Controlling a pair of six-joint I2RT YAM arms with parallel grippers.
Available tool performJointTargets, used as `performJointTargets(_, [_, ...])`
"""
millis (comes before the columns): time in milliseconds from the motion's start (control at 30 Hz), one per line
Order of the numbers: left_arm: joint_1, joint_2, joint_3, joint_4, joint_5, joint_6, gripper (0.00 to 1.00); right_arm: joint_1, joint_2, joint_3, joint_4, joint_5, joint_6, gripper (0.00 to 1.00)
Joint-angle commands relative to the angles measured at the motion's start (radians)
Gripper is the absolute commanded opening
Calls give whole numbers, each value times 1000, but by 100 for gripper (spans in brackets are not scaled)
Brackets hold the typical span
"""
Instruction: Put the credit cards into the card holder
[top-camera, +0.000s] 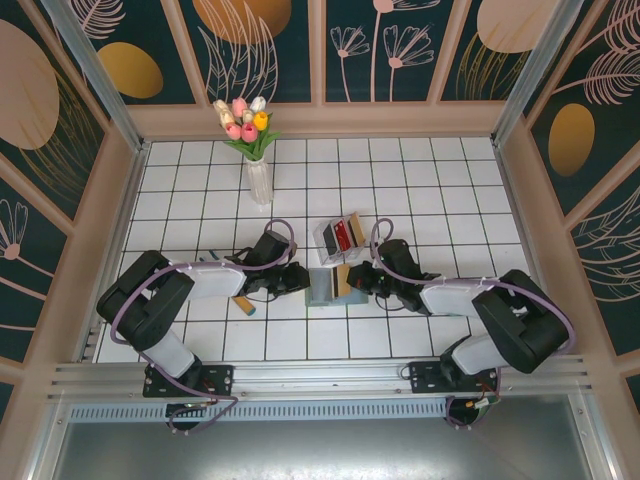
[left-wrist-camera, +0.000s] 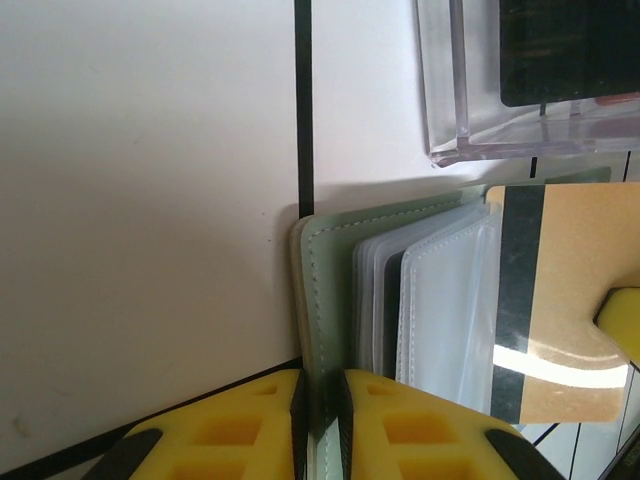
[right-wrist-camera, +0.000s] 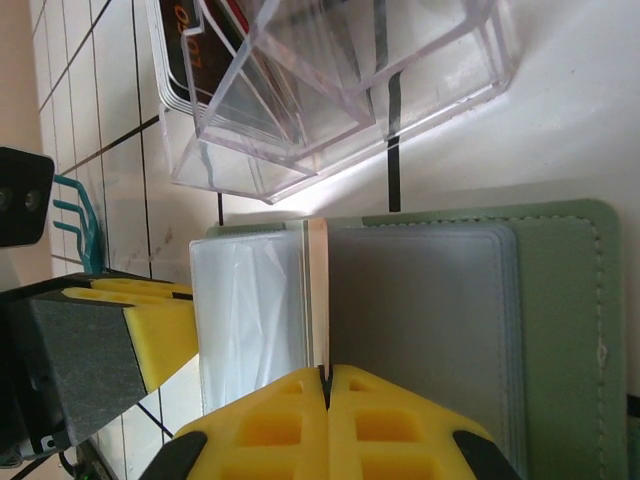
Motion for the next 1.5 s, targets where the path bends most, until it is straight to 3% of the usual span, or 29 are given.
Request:
performJointTargets(0, [-7, 30, -1, 27, 25, -4, 20, 13, 45, -25, 51, -52, 26, 3])
performJointTargets(567, [-8, 5, -8, 1, -4, 2, 20, 6, 6, -10, 52, -106, 109, 1])
performJointTargets(733, [-9, -18, -13, -30, -32, 9, 22, -5, -75, 30, -146, -36, 37, 0])
performJointTargets(867, [-9, -27, -18, -34, -43, 12, 23, -36, -117, 17, -155, -57, 36, 0])
performJointTargets(1467, [-9, 7, -7, -19, -19, 13, 20, 11, 86, 9, 20, -96, 85, 0])
